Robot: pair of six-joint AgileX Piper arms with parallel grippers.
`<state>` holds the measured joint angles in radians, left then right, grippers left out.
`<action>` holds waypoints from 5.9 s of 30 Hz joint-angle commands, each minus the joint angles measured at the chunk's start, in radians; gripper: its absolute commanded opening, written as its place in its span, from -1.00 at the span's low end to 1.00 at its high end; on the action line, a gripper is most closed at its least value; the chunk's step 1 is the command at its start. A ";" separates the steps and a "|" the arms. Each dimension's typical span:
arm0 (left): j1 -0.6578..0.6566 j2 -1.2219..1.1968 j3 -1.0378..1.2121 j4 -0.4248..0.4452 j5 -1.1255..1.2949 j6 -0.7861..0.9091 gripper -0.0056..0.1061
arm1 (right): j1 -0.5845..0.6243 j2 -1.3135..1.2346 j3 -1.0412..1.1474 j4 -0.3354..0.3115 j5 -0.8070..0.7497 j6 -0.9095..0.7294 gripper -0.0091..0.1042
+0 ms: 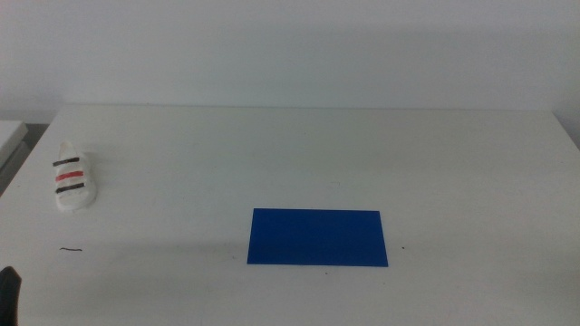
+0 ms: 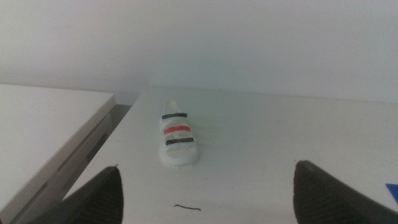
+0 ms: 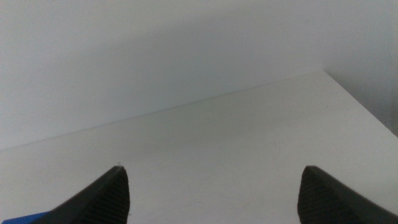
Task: Use one arm to grab the shoe from the table and place it on the mat.
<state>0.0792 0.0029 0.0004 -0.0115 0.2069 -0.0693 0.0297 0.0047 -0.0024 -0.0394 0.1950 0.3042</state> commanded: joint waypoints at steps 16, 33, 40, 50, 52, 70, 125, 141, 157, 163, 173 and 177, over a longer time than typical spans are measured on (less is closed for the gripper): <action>0.010 0.991 -0.939 0.096 0.514 -0.104 0.78 | 0.002 -0.005 0.002 -0.009 -0.009 -0.004 0.56; 0.082 1.733 -1.439 0.004 0.643 -0.082 0.78 | 0.002 -0.005 0.002 -0.009 -0.009 -0.004 0.56; 0.099 2.003 -1.637 -0.027 0.641 -0.040 0.78 | 0.002 -0.005 0.002 -0.009 -0.009 -0.004 0.56; 0.099 2.186 -1.749 -0.039 0.646 -0.031 0.78 | 0.002 -0.005 0.002 -0.009 -0.009 -0.004 0.56; 0.099 2.196 -1.749 -0.039 0.652 -0.031 0.78 | 0.002 -0.005 0.002 -0.009 -0.009 -0.004 0.56; 0.081 2.183 -1.749 -0.041 0.750 -0.114 -0.68 | 0.002 -0.005 0.002 -0.009 -0.009 -0.004 0.56; -0.749 2.166 -1.814 -0.182 0.850 1.042 -0.93 | 0.002 -0.005 0.002 -0.009 -0.009 -0.004 0.56; -0.747 2.231 -1.814 -0.137 0.847 1.069 -0.79 | 0.002 -0.005 0.002 -0.009 -0.009 -0.004 0.56; -0.743 2.200 -1.914 -0.142 1.014 1.084 0.78 | 0.002 -0.005 0.002 -0.009 -0.009 -0.004 0.56; -0.670 2.028 -1.976 -0.227 1.014 0.856 0.78 | 0.002 -0.005 0.002 -0.009 -0.009 -0.004 0.56; -0.376 1.455 -1.503 -0.457 0.849 0.683 0.78 | 0.002 -0.005 0.002 -0.009 -0.009 -0.004 0.56; -0.248 1.151 -1.172 -0.535 0.529 0.713 0.78 | 0.002 -0.005 0.002 -0.009 -0.009 -0.004 0.56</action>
<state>-0.2116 1.2636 -1.2808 -0.4935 0.8717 0.6512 0.0297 0.0047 -0.0024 -0.0394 0.1950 0.3042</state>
